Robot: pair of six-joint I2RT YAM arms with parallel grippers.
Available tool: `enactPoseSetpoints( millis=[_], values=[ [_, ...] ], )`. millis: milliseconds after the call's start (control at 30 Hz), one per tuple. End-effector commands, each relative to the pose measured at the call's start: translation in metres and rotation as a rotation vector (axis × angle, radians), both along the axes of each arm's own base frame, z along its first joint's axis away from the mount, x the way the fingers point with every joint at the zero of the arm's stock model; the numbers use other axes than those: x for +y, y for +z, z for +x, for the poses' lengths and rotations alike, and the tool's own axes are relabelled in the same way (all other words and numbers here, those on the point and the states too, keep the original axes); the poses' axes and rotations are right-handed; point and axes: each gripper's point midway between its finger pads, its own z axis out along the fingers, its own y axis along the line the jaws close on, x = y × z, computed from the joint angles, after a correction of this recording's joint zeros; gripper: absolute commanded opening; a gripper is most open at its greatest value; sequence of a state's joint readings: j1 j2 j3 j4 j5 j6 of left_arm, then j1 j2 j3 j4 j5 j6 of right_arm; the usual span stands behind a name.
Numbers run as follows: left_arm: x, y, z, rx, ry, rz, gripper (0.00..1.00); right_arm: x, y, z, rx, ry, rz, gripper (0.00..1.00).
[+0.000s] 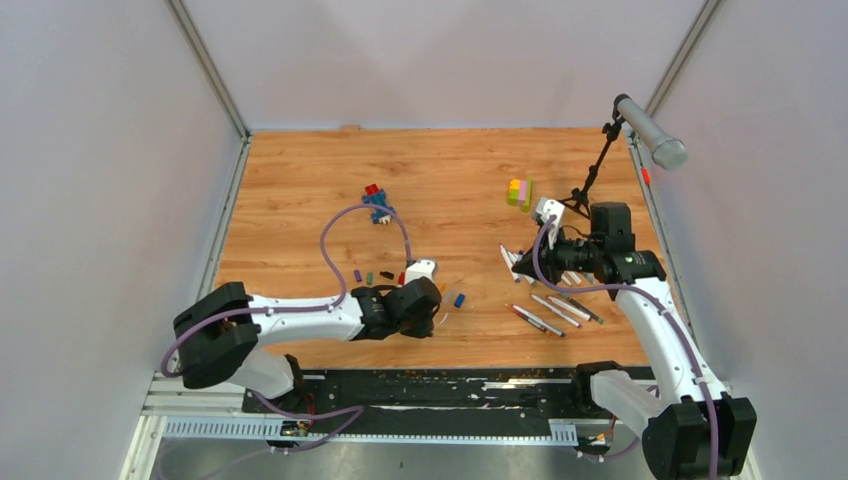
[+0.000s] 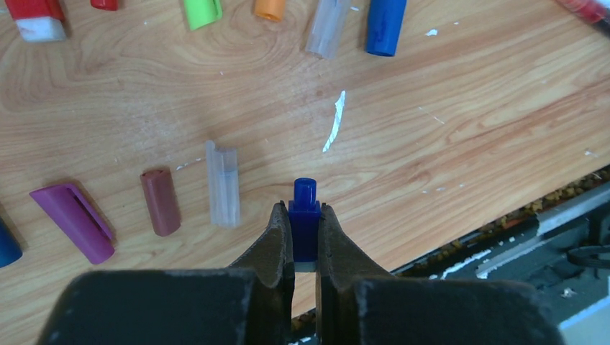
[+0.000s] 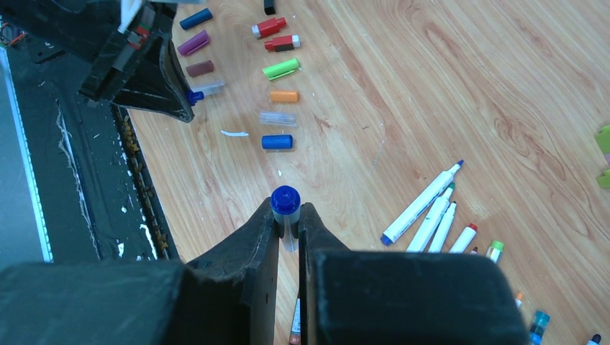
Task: Open the pen caps
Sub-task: Place the pen cap at the center of the board.
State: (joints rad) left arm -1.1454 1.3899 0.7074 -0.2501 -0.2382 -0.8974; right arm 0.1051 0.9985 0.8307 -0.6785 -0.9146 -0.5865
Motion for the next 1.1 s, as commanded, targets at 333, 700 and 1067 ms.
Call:
enactPoseSetpoints(
  millis=[333, 700, 1067],
  values=[
    [-0.01, -0.014, 0.007, 0.0, -0.02, 0.129, 0.18, 0.002, 0.008, 0.0, -0.06, 0.039, 0.027, 0.01],
    [-0.008, -0.018, 0.007, 0.003, -0.02, 0.15, 0.28, 0.0, 0.006, -0.001, -0.052, 0.043, 0.029, 0.01],
    [-0.01, 0.016, 0.014, -0.069, -0.02, 0.078, 0.36, -0.009, -0.007, -0.007, -0.006, 0.054, -0.044, 0.01]
  ],
)
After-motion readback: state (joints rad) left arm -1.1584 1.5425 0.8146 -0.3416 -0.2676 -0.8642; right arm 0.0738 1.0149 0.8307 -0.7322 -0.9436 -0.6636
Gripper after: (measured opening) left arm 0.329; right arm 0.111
